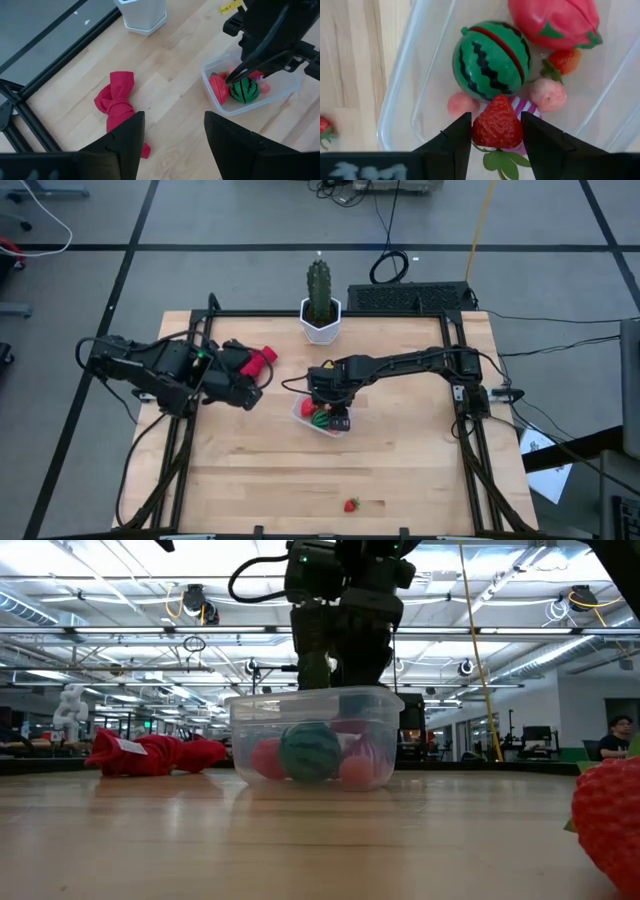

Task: Pick and placing Produce into tupperware
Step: Put the top red strawberry into the transparent container, then put the red strawberry into the transparent container

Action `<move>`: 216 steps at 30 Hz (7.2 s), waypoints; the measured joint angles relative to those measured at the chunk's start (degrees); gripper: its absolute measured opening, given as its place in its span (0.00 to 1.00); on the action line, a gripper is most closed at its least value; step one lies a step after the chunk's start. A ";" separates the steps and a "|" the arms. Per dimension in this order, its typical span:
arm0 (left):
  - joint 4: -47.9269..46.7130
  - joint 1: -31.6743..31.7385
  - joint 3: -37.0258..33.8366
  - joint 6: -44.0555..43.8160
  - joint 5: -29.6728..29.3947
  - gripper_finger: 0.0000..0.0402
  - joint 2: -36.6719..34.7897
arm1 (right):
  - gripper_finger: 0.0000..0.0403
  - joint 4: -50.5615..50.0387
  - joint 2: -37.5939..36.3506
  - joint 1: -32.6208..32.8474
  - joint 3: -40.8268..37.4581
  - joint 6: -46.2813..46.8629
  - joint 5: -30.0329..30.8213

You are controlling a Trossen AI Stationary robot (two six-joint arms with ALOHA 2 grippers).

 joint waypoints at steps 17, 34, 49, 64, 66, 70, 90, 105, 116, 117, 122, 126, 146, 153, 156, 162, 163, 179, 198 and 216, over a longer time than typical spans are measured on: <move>0.00 0.22 0.00 0.02 0.00 0.52 0.00 | 0.37 2.46 0.00 0.00 -0.02 0.50 -0.15; 0.00 0.22 0.00 0.00 0.00 0.52 0.00 | 0.39 2.26 -0.02 0.00 -0.02 0.60 -0.20; 0.04 0.22 0.00 0.02 -0.70 0.52 0.00 | 0.54 1.63 -0.39 0.01 0.61 1.24 -0.22; 0.03 0.09 0.00 0.98 -0.55 0.52 0.02 | 0.54 -3.76 -10.63 4.51 6.45 -3.67 -0.24; 0.02 0.09 0.00 1.40 -0.38 0.52 -0.03 | 0.54 -5.72 -13.65 6.65 6.45 -2.69 -0.23; 0.02 0.09 0.00 2.63 -0.24 0.52 -0.11 | 0.54 -7.64 -18.75 12.55 6.45 -0.31 -0.26; 3.34 0.15 0.00 3.76 -1.74 0.52 -0.13 | 0.54 10.72 -22.28 25.54 -6.71 4.80 -5.01; 10.92 0.17 0.00 2.09 2.71 0.52 1.48 | 0.54 3.30 -14.06 26.20 -4.20 0.45 -7.72; 0.32 -2.60 0.00 -11.64 6.06 0.52 -3.66 | 0.54 -2.80 -0.97 28.93 8.72 -9.46 -7.43; 0.14 -3.08 0.01 -12.44 6.05 0.52 -3.97 | 0.54 -3.12 0.07 29.30 9.24 -10.41 -7.41; 0.07 -4.88 0.04 -15.41 6.53 0.52 -4.20 | 0.54 -4.14 4.38 31.08 10.42 -14.62 -6.12; 0.01 -5.91 0.04 -17.62 6.54 0.52 -4.26 | 0.54 -6.52 6.97 32.54 11.37 -17.69 -0.03; 0.02 -6.27 0.04 -21.22 6.49 0.52 -4.15 | 0.54 2.43 10.18 34.98 11.76 -17.52 7.34; 0.04 -6.29 0.04 -21.33 6.49 0.52 -4.15 | 0.54 2.15 10.73 35.97 11.72 -16.12 7.14; 0.07 -6.27 0.04 -21.35 6.49 0.52 -4.15 | 0.54 3.05 10.86 36.01 11.71 -15.88 7.13; 0.20 -6.29 0.04 -21.40 6.51 0.52 -4.15 | 0.54 5.94 10.84 35.93 8.68 -13.78 7.13; 0.20 -6.29 0.04 -21.49 6.51 0.52 -4.15 | 0.54 6.23 10.84 35.93 7.87 -13.72 7.13; 0.31 -6.29 0.04 -22.29 6.51 0.52 -4.15 | 0.54 9.56 10.75 35.91 3.30 -13.28 7.10; 0.31 -6.28 0.03 -22.45 6.50 0.52 -4.15 | 0.49 10.86 10.75 35.72 3.22 -12.89 7.10; 0.31 -6.27 0.02 -22.01 6.51 0.52 -4.15 | 0.32 10.74 10.80 33.46 3.22 -11.38 6.43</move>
